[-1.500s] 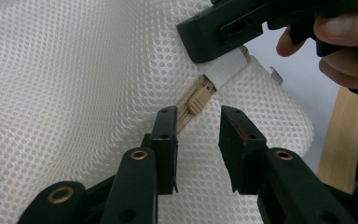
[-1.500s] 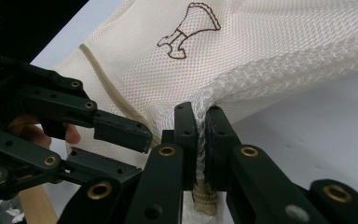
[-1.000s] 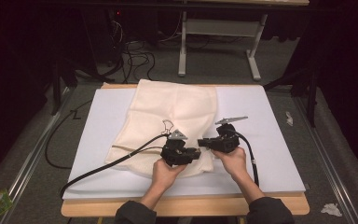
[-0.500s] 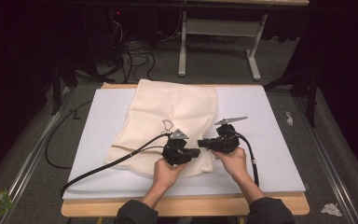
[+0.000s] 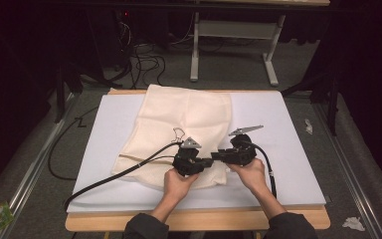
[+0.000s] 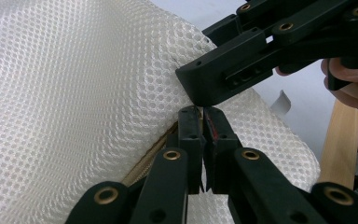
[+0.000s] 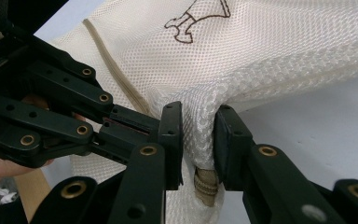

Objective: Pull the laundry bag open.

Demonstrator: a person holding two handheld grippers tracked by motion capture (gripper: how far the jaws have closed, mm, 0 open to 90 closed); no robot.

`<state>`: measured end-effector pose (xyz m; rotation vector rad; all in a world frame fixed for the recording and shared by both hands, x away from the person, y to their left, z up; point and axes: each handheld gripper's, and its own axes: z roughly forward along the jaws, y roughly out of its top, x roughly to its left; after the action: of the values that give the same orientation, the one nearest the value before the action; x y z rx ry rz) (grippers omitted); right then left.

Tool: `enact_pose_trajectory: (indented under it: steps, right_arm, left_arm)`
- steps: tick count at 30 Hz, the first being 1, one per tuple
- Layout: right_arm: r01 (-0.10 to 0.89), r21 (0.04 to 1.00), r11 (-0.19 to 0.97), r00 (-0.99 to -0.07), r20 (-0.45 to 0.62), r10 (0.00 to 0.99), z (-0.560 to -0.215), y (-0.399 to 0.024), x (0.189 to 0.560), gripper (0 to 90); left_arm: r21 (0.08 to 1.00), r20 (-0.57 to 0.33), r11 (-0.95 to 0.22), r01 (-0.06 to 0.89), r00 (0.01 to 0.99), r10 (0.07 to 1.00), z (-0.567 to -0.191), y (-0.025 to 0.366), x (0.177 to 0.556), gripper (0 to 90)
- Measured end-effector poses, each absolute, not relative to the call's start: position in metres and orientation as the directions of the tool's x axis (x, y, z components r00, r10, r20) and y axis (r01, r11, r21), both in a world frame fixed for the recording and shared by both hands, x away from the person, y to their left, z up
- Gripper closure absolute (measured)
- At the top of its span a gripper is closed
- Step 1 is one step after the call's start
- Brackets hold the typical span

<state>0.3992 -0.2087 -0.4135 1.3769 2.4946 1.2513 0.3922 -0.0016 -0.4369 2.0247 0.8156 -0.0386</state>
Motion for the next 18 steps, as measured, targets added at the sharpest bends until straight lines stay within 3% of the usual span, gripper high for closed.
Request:
enact_pose_trajectory:
  steps: [6,18]
  right_arm:
    - [0.695,0.652,0.302,-0.616,0.325,0.717,-0.4141,-0.2085,0.3983,83.9]
    - [0.693,0.648,0.316,-0.625,0.322,0.711,-0.4146,-0.2078,0.3976,85.6]
  left_arm:
    - [0.747,-0.33,-0.354,0.563,0.776,0.537,-0.4376,-0.0019,0.3921,87.3]
    - [0.734,-0.322,-0.365,0.573,0.767,0.556,-0.4348,-0.0005,0.3908,87.4]
